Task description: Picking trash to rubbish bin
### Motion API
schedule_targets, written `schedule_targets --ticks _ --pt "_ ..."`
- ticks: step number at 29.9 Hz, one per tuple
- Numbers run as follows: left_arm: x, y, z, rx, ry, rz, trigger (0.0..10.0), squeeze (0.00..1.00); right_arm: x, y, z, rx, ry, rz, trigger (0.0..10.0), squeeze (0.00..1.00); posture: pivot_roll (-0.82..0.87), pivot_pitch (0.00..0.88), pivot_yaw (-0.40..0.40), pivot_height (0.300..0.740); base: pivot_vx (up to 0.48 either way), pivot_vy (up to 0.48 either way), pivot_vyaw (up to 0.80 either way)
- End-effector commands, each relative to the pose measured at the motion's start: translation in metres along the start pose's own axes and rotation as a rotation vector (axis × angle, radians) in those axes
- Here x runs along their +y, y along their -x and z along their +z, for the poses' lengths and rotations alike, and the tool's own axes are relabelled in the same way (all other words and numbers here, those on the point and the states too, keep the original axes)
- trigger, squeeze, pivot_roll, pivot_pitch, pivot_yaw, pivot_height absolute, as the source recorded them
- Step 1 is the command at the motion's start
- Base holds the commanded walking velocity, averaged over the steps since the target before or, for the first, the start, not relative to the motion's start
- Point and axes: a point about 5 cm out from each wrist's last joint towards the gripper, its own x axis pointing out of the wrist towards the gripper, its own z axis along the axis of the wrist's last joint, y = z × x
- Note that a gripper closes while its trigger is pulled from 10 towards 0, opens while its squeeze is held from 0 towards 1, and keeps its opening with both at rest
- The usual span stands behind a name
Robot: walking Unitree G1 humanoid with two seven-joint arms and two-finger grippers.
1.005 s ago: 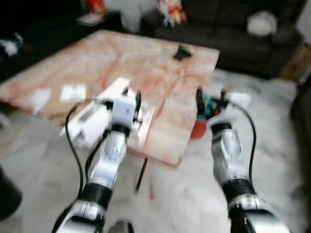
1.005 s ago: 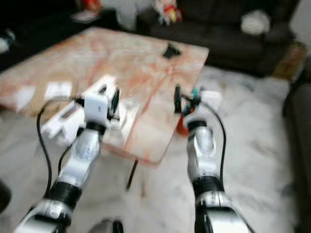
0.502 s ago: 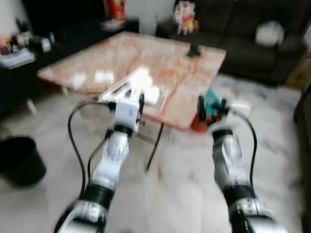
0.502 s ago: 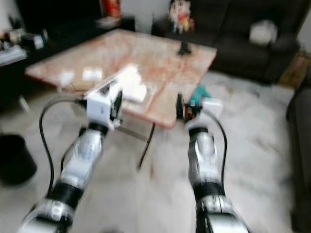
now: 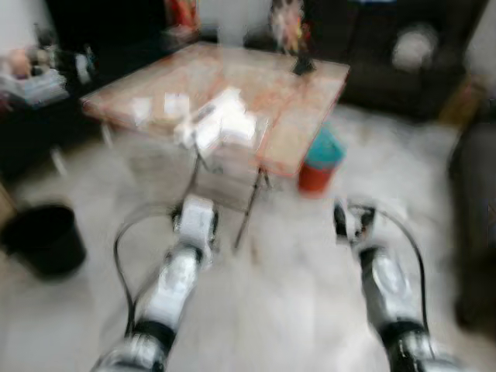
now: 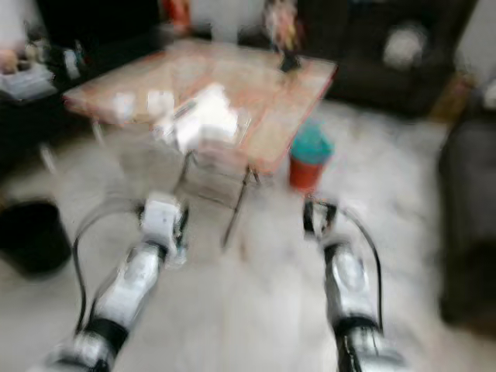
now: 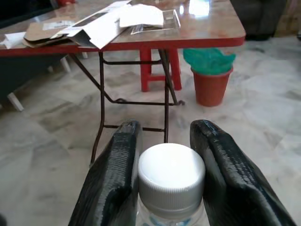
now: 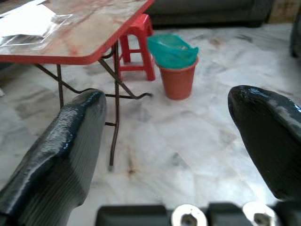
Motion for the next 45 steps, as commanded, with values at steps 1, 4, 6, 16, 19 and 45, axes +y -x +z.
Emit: schedule_targets --ticks 1,4,6,16,19,45 --pt "-0.002 -0.005 0.011 -0.038 0.003 -0.006 10.0 0.0 0.006 -0.006 0.009 -0.024 0.003 0.017 10.0 0.0 0.11 0.0 -0.06 0.74 0.0 0.0 0.0" --pt "-0.002 -0.005 0.011 -0.038 0.003 -0.006 10.0 0.0 0.006 -0.006 0.009 -0.024 0.003 0.017 10.0 0.0 0.11 0.0 -0.06 0.74 0.0 0.0 0.0" --pt "-0.002 -0.005 0.011 -0.038 0.003 -0.006 10.0 0.0 0.006 -0.006 0.009 -0.024 0.003 0.017 10.0 0.0 0.11 0.0 -0.06 0.74 0.0 0.0 0.0" --pt "-0.002 -0.005 0.011 -0.038 0.003 -0.006 10.0 0.0 0.006 -0.006 0.009 -0.024 0.003 0.017 10.0 0.0 0.11 0.0 -0.06 0.74 0.0 0.0 0.0" --pt "-0.002 -0.005 0.011 -0.038 0.003 -0.006 10.0 0.0 0.006 -0.006 0.009 -0.024 0.003 0.017 10.0 0.0 0.11 0.0 -0.06 0.74 0.0 0.0 0.0" --pt "0.003 0.132 -0.159 0.848 0.122 0.072 10.0 0.0 -0.063 0.118 -0.137 0.641 -0.072 -0.325 10.0 0.0 0.1 0.0 -0.064 0.74 0.0 0.0 0.0"
